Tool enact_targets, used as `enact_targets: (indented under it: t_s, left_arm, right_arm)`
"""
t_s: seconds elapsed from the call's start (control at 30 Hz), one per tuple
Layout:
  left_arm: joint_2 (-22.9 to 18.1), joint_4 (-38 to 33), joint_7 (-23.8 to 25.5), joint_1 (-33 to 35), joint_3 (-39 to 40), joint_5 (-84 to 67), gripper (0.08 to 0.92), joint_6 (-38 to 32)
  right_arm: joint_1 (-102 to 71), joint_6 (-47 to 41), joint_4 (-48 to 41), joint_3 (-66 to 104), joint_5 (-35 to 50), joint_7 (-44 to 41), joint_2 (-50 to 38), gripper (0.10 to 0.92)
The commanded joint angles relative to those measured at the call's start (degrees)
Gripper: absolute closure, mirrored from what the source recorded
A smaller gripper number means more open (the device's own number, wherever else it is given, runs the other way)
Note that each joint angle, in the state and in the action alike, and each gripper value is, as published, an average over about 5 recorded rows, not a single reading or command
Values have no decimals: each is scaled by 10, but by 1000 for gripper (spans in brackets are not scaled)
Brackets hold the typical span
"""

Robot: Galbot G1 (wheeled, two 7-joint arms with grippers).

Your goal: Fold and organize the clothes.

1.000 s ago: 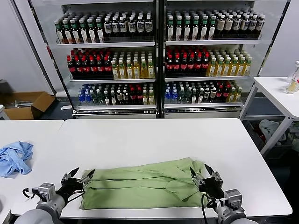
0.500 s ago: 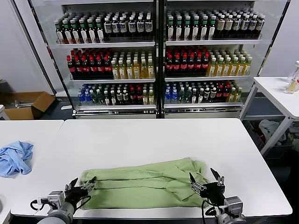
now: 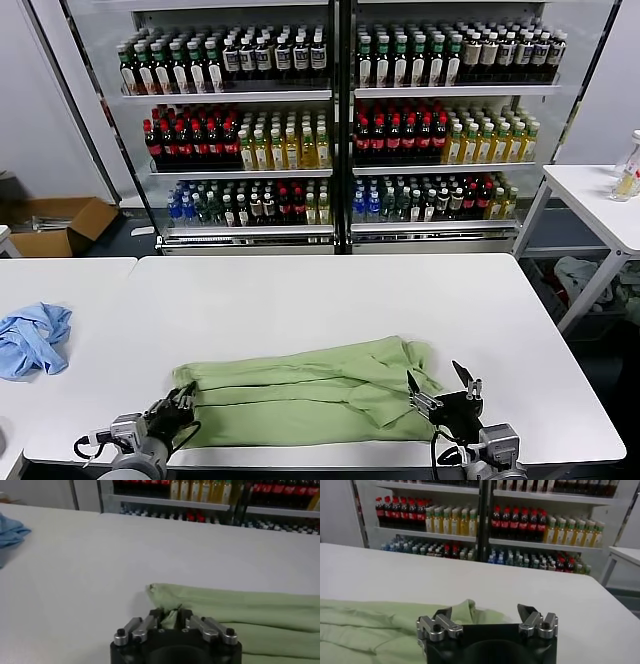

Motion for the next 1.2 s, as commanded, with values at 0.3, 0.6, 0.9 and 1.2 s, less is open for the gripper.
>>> enact_targets:
  t_s: [0.3, 0.6, 0.9, 1.2]
  left_arm:
    - [64, -37, 78, 2, -151, 125, 903, 13]
    - [136, 61, 233, 10, -341, 158, 903, 31]
    - [75, -116, 193, 24, -204, -12, 903, 62]
    - [-6, -180, 153, -18, 23, -32, 903, 56]
  right_arm:
    - [8, 1, -1, 4, -4, -1, -3, 203]
    - [18, 6, -2, 10, -10, -2, -4, 203]
    - [14, 7, 3, 22, -13, -1, -9, 203]
    - [8, 6, 3, 22, -22, 0, -8, 203]
